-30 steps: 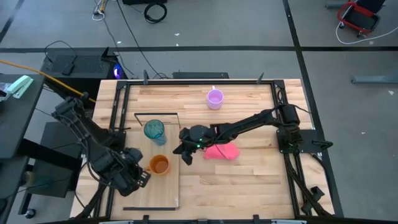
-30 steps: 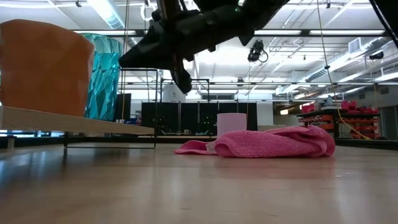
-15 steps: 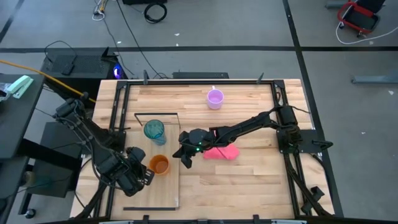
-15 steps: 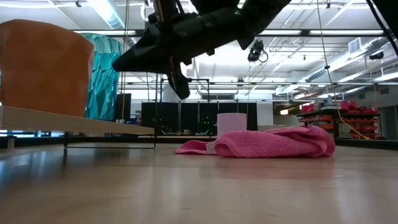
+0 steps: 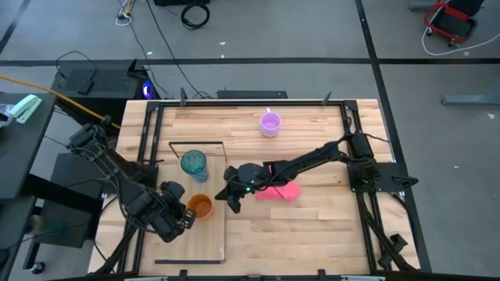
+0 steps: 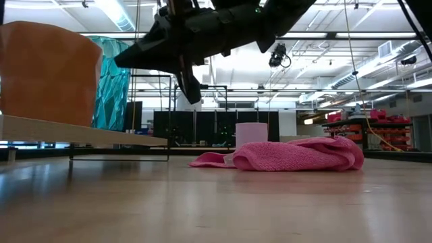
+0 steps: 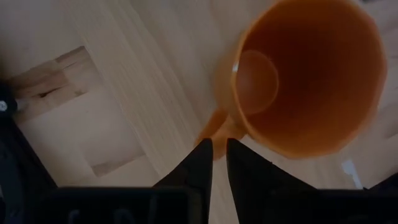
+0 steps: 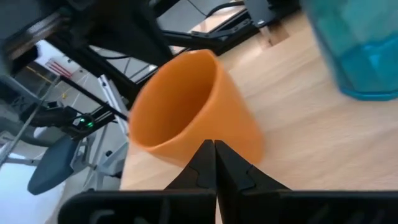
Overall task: Stack small to large cups/mugs on shelf
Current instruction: Put the orange mug on the shelf
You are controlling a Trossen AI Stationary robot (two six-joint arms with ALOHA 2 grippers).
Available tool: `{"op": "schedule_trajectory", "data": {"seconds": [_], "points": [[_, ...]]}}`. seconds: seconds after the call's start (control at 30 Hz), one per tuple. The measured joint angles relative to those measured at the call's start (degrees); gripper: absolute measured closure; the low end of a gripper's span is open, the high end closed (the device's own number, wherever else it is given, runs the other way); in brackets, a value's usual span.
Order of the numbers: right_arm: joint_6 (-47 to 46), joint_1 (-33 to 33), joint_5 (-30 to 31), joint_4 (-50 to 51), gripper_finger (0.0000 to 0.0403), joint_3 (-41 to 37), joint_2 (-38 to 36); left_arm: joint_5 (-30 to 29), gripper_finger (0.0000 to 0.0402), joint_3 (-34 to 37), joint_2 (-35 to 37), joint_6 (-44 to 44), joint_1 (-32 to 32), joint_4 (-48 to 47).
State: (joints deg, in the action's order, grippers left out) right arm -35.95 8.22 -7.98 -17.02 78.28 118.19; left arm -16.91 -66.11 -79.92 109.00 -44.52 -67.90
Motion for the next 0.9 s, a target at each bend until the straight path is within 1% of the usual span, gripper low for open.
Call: {"op": "schedule_trajectory", "data": {"seconds": [0.23, 0.53, 0.67, 0.9], "points": [[-0.03, 1.67, 0.07, -1.42, 0.0402, 0.0, 0.0, -0.01, 0.0353, 0.0, 0.0, -3.54, 2.52, -0.04], [0.05, 1.72, 0.9, -2.68, 0.0402, 0.0, -0.02, -0.02, 0.0352, 0.0, 0.0, -6.66, 5.14, -0.11], [0.12, 1.76, 1.09, -2.49, 0.0402, 0.5, -0.02, -0.04, 0.0352, 0.0, 0.0, -8.07, 5.25, -0.19], [1.09, 2.1, 1.08, -1.41, 0.0402, 0.9, -0.06, -0.03, 0.0358, 0.0, 0.02, -7.67, 5.12, -0.48]]}}
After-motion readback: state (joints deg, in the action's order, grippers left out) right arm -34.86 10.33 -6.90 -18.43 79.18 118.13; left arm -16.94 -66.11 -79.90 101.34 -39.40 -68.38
